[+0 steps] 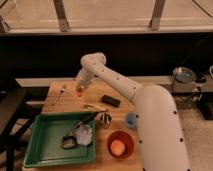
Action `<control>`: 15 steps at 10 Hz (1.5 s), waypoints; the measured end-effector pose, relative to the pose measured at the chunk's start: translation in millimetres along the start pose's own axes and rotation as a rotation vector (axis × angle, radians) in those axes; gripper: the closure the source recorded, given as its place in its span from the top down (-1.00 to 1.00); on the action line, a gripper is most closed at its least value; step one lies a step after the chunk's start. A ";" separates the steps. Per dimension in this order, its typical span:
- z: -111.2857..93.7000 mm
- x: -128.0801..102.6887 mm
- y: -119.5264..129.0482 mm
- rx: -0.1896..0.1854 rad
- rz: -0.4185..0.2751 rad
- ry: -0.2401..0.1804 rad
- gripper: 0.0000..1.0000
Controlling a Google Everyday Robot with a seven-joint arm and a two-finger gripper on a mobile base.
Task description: Place pepper in plastic cup
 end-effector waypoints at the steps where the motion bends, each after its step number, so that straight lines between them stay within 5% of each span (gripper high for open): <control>1: -13.2 -7.7 8.9 -0.002 0.026 0.002 -1.00; 11: -116.0 -184.2 95.1 -0.160 0.458 -0.072 -1.00; 15: -117.7 -188.2 96.3 -0.160 0.470 -0.076 -1.00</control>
